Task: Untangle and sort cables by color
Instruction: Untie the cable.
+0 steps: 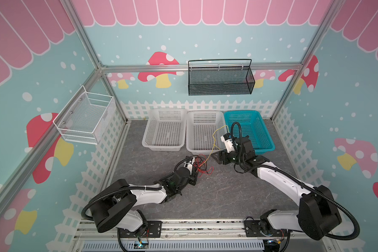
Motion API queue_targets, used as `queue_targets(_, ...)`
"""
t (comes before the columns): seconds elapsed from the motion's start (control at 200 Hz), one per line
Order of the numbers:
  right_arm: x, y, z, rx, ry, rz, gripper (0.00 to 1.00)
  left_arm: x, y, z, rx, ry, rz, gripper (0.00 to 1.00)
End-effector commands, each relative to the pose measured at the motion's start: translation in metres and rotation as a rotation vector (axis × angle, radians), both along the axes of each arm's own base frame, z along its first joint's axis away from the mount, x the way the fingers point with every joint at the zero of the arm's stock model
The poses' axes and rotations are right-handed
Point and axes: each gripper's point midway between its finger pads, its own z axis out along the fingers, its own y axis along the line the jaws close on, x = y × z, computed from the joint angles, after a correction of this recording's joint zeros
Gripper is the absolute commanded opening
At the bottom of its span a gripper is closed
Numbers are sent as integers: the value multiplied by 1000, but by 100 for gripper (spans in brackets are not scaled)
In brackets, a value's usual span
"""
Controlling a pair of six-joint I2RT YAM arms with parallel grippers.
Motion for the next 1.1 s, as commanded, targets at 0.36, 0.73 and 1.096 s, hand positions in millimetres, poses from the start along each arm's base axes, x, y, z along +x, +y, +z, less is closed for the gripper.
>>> queue_targets(0.36,12,43,-17,64,19,3,43,6,-13,10,-57,-5,-13,0)
queue_targets(0.73,29,49,-28,47,38,-35,32,5,-10,2,-46,5,-11,0)
queue_targets(1.096,36,54,-24,61,25,-38,0,3,-7,-4,-30,10,-8,0)
